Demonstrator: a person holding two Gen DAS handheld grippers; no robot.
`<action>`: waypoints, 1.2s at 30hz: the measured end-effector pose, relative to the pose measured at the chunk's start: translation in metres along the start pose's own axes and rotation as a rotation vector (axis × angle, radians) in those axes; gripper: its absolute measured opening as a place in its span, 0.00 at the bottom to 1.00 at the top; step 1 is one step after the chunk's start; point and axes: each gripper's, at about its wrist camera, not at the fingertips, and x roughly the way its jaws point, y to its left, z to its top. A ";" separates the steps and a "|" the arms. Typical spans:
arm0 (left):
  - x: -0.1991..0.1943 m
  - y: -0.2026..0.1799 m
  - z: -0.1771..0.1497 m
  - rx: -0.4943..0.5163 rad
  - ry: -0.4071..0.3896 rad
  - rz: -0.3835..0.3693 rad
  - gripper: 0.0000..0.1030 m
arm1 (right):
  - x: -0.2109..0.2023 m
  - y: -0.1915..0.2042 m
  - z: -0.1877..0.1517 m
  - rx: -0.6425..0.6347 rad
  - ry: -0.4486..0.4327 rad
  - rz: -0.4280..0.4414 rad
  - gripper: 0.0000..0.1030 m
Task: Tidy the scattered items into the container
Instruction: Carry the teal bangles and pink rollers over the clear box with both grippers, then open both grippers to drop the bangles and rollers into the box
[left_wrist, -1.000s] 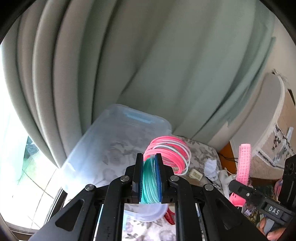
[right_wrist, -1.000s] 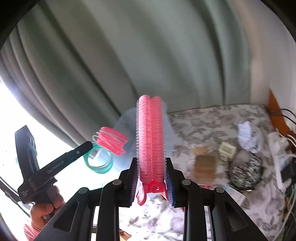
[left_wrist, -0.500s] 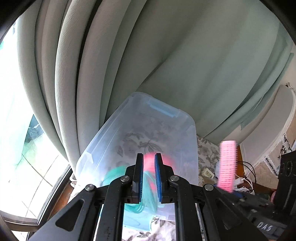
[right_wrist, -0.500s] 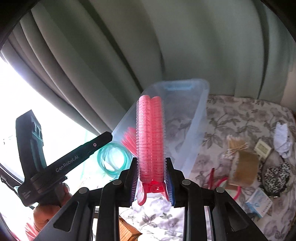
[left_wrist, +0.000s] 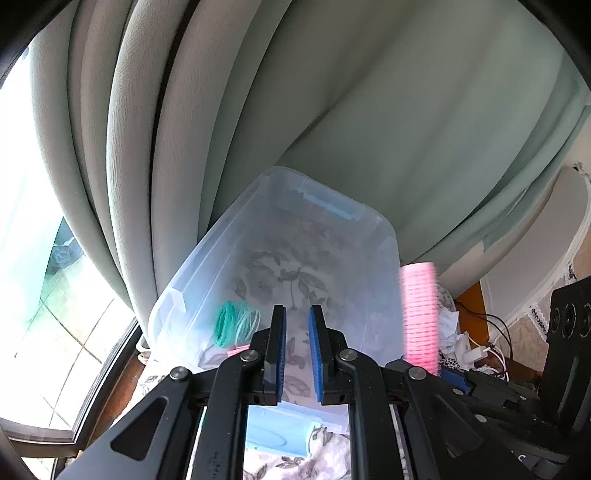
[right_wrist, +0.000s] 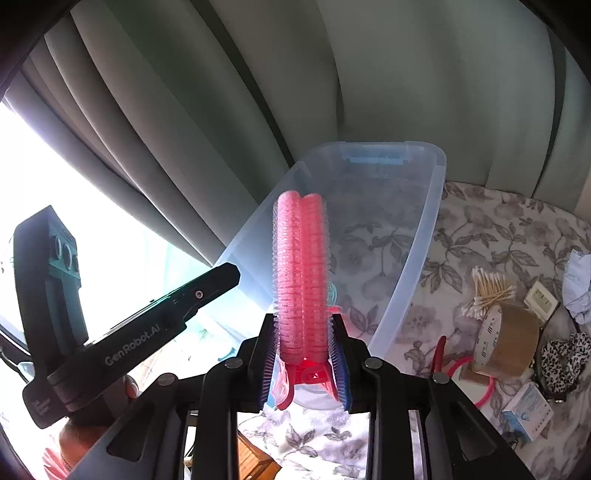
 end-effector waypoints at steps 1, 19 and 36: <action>0.000 0.000 0.000 0.003 0.003 -0.001 0.12 | -0.003 0.002 0.000 -0.002 0.002 -0.005 0.31; -0.004 -0.018 -0.005 0.038 -0.005 0.016 0.47 | -0.029 -0.015 -0.004 0.049 -0.045 -0.050 0.31; -0.013 -0.079 -0.019 0.096 -0.035 0.019 0.47 | -0.097 -0.083 -0.028 0.211 -0.217 -0.128 0.66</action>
